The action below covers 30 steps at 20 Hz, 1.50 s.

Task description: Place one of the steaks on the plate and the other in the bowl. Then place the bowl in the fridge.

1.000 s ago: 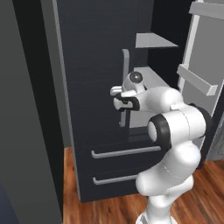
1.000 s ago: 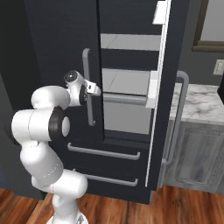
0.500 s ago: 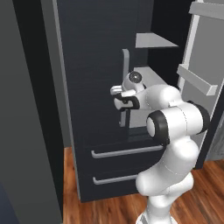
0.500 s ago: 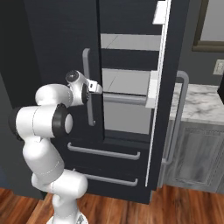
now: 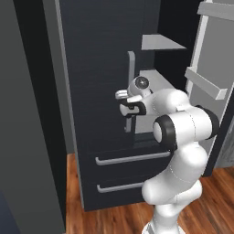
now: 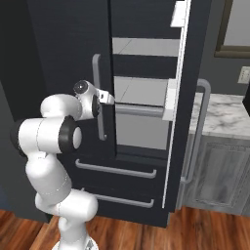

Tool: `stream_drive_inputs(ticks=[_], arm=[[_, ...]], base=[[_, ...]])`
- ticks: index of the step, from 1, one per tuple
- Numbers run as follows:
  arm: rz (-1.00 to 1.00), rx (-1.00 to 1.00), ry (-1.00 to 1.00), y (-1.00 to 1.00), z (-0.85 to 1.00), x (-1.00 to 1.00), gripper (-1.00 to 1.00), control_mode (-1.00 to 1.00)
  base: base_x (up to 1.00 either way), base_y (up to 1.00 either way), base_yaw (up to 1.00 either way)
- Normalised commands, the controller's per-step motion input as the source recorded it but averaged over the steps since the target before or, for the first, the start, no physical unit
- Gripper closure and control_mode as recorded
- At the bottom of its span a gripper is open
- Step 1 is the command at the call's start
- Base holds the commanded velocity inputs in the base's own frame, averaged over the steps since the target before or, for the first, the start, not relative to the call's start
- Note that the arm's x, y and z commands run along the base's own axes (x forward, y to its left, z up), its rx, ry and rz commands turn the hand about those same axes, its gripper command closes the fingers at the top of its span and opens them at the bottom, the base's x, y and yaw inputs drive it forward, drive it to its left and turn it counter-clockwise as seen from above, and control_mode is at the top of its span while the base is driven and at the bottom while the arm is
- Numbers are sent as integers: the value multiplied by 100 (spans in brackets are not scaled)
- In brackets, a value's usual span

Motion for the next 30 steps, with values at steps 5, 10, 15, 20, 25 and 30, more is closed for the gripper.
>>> stream_drive_inputs(ticks=[5, 10, 15, 20, 25, 30], arm=[[-2, 0, 0, 0, 0, -17, 100, -100], [-21, -3, -5, 2, 1, -73, 100, -100], [-25, -5, -7, 25, 1, -85, 100, -100], [-32, -8, 0, 52, 0, -78, 100, -100], [-29, -9, 0, 57, 0, -52, 100, -100], [-20, -3, 0, 51, 0, -31, -100, -100]], base=[[0, 0, 0], [0, 0, 0], [0, 0, 0], [0, 0, 0], [0, 0, 0], [0, 0, 0]])
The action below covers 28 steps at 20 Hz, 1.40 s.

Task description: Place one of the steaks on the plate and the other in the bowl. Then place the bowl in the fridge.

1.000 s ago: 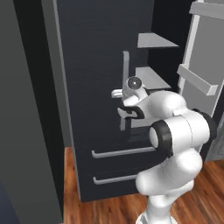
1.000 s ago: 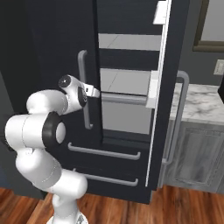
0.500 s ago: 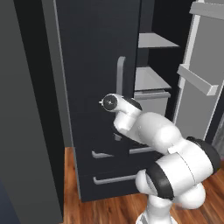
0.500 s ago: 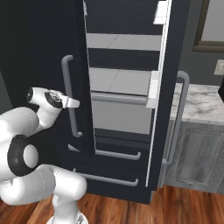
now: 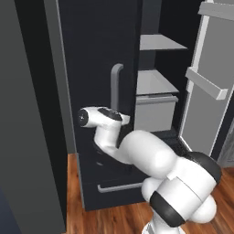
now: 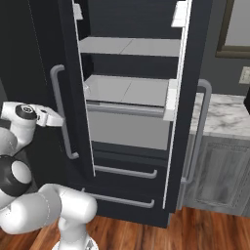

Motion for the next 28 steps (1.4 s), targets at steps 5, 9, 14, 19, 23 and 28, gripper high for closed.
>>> stream_drive_inputs(ticks=[5, 9, 14, 19, 23, 28], arm=[[-9, 0, 0, 22, 0, -7, -100, -100], [-6, 0, 0, 28, 0, 0, -100, -100], [-6, 0, 0, 21, 0, -15, -100, -100], [-1, 0, -1, 10, 0, -68, -100, -100], [-1, 2, -9, -16, 7, -99, -100, -100], [-5, 29, -14, -98, 16, -82, -100, -100]], base=[[0, 0, 0], [0, 0, 0], [0, 0, 0], [0, 0, 0], [0, 0, 0], [0, 0, 0]])
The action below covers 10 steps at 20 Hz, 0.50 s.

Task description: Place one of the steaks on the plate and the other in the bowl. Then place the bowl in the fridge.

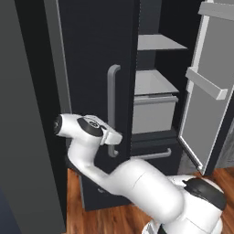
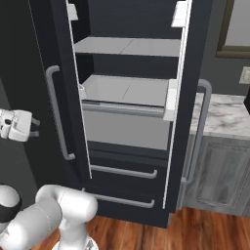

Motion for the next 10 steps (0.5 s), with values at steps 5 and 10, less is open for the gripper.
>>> stream_drive_inputs(ticks=[5, 10], arm=[[0, 66, 2, -100, 20, 0, -100, -100], [0, 88, 0, -100, 45, 4, -100, -100]], base=[[0, 0, 0], [0, 0, 0]])
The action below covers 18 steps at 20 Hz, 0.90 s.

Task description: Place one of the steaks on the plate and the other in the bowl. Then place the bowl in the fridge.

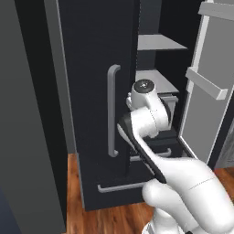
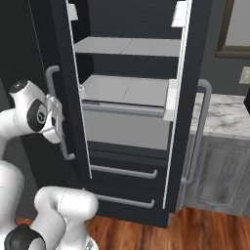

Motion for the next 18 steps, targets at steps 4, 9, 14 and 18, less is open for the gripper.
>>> stream_drive_inputs(ticks=[4, 9, 14, 18], arm=[[1, 69, -3, -100, 13, 3, -100, -100], [0, 43, -4, -78, -10, 41, -100, -100], [0, 17, 5, -28, -55, 100, -100, -100], [8, 12, 0, 2, -28, 92, -100, -100]], base=[[0, 0, 0], [0, 0, 0], [0, 0, 0], [0, 0, 0]])
